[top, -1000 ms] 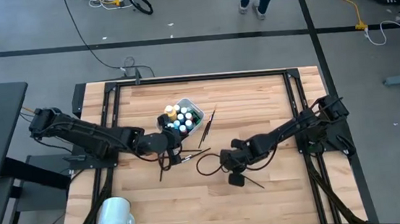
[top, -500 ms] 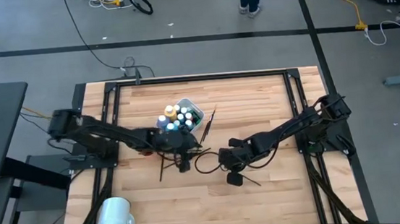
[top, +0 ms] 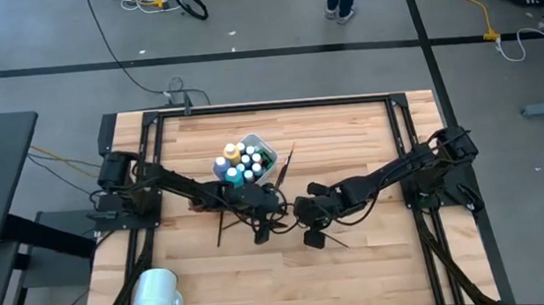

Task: Pick & Place Paint Supplies
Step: Put the black gold paintbrush into the orange cup

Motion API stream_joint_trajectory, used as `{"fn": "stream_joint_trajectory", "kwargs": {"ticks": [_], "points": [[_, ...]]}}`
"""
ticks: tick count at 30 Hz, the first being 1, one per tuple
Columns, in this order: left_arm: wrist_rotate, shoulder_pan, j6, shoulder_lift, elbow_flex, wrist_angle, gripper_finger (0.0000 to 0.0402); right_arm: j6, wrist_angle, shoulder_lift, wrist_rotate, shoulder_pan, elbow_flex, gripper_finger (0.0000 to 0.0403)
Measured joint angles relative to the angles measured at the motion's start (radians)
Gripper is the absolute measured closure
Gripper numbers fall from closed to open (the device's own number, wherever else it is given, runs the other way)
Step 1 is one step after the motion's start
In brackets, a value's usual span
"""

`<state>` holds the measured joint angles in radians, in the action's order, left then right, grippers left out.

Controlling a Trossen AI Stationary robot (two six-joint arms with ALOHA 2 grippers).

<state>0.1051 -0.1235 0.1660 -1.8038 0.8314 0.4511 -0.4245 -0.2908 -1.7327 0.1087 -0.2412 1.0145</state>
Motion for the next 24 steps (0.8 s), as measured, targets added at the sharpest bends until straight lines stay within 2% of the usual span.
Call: {"fn": "stream_joint_trajectory", "kwargs": {"ticks": [9,20,24], "points": [[-0.007,0.009,0.064,0.000,0.000,-0.006,0.0214,0.085,0.130,0.001,0.027,0.024,0.000,0.0403],[-0.018,0.009,0.095,0.000,0.000,-0.016,0.0214,0.159,0.161,0.001,0.133,0.035,0.000,0.0403],[-0.053,0.009,0.139,0.000,0.000,-0.017,0.0214,0.176,0.194,0.026,0.147,0.044,0.003,0.0403]]}}
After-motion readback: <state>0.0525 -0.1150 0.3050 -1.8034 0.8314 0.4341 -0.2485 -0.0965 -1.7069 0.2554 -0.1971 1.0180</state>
